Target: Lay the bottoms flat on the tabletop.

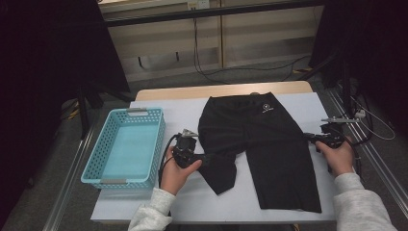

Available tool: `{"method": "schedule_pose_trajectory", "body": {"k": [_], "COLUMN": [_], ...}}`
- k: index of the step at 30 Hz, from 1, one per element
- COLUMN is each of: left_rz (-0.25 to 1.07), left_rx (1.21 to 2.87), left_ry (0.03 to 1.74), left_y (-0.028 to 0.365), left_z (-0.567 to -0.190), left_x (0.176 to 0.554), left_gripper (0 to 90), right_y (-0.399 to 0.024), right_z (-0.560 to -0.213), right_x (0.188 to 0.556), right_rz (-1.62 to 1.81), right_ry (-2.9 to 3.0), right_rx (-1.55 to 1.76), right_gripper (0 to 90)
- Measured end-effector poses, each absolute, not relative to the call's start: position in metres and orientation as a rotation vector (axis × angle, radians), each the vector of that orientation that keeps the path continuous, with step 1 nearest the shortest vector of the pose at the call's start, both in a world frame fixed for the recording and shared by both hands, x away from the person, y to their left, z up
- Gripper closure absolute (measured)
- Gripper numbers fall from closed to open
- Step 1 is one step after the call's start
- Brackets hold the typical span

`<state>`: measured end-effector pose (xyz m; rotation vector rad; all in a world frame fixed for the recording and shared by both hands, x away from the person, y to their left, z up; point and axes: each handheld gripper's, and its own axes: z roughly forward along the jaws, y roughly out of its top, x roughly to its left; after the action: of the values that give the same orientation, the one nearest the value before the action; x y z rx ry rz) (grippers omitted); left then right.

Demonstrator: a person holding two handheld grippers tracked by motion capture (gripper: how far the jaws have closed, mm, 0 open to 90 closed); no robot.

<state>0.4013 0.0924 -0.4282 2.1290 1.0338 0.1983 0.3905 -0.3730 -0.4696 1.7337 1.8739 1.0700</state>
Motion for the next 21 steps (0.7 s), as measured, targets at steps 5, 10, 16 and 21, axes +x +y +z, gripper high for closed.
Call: {"method": "schedule_pose_trajectory", "body": {"k": [5,10,16,21], "left_rz": [0.197,0.198,0.198,0.207], "left_rx": [2.132,2.136,2.134,2.129], "left_ry": [1.027,1.02,1.01,0.999], "left_y": [0.09,0.089,0.087,0.087], "left_z": [-0.428,-0.427,-0.424,-0.421], "left_x": [0.401,0.4,0.398,0.396], "left_gripper": [13.9,13.9,13.9,13.9], "right_y": [-0.368,-0.362,-0.355,-0.353], "right_z": [-0.467,-0.464,-0.462,-0.46], "right_x": [0.384,0.364,0.339,0.321], "right_rz": [1.025,1.002,0.993,1.018], "right_ry": [1.873,1.909,1.967,2.003], "right_rx": [1.7,1.684,1.676,1.724], "right_gripper": [61.3,58.0,66.5,81.6]}}
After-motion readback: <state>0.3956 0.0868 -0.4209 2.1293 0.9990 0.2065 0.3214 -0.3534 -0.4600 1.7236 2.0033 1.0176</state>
